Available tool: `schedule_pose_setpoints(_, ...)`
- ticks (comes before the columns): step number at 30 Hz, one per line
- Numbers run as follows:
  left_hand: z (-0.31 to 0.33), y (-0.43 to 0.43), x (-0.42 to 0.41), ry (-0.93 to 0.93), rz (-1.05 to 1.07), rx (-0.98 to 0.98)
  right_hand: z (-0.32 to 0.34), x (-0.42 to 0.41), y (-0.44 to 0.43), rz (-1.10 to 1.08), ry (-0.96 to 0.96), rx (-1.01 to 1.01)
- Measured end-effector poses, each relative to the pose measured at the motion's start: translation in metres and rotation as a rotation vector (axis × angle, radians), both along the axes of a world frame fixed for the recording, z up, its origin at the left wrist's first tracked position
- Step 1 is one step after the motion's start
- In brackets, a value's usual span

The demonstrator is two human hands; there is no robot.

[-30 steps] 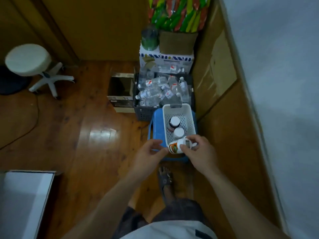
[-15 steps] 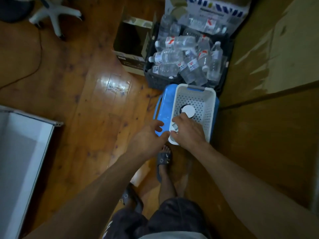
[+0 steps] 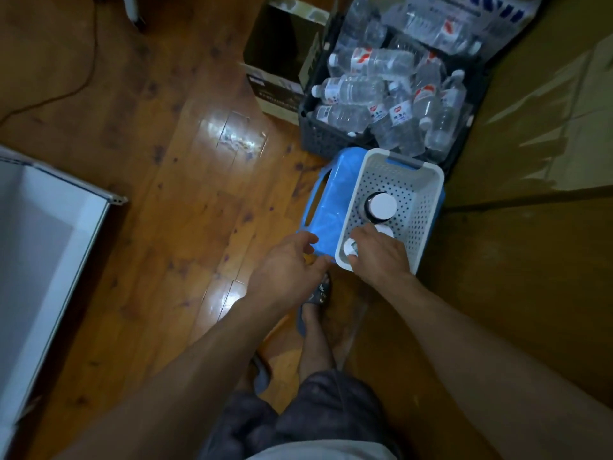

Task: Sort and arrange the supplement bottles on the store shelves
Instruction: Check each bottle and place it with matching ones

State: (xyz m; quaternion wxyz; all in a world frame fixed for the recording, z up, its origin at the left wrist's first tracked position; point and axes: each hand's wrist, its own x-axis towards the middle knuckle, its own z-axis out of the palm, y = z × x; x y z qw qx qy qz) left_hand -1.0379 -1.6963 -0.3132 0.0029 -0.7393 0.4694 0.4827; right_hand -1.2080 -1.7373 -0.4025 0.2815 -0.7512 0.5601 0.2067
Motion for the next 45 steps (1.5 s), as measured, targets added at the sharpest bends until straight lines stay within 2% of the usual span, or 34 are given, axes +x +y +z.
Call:
schedule_pose_setpoints(6, 0.004, 0.021, 0.013, -0.031, -0.024, 0.007, -0.004, 0.0, -0.004, 0.059, 0.124, 0.001)
schedule_pose_setpoints(13, 0.038, 0.061, 0.054, -0.022, 0.004, -0.117, 0.041, 0.039, 0.005, -0.1, 0.053, 0.015)
schedule_pose_setpoints(17, 0.08, 0.108, 0.114, -0.091, 0.092, -0.228, 0.094, 0.11, 0.025, -0.002, -0.027, -0.051)
schedule_pose_setpoints(21, 0.138, 0.189, 0.202, -0.2, 0.296, -0.317, 0.174, 0.228, 0.063, 0.158, -0.175, -0.152)
schedule_pose_setpoints(27, 0.221, 0.386, 0.34, -0.374, 0.758, -0.474, 0.291, 0.452, 0.191, 0.476, -0.497, -0.19)
schedule_pose_setpoints(32, 0.265, 0.554, 0.397, -0.521, 1.145, -0.551, 0.355, 0.594, 0.346, 0.77, -0.734, -0.103)
schedule_pose_setpoints(40, 0.278, 0.707, 0.435, -0.614, 1.515, -0.578, 0.387, 0.724, 0.541, 1.171, -0.824, 0.023)
schedule_pose_setpoints(45, 0.276, 0.766, 0.491, -0.676, 1.605, -0.543, 0.389, 0.801, 0.624, 1.277, -0.841, 0.089)
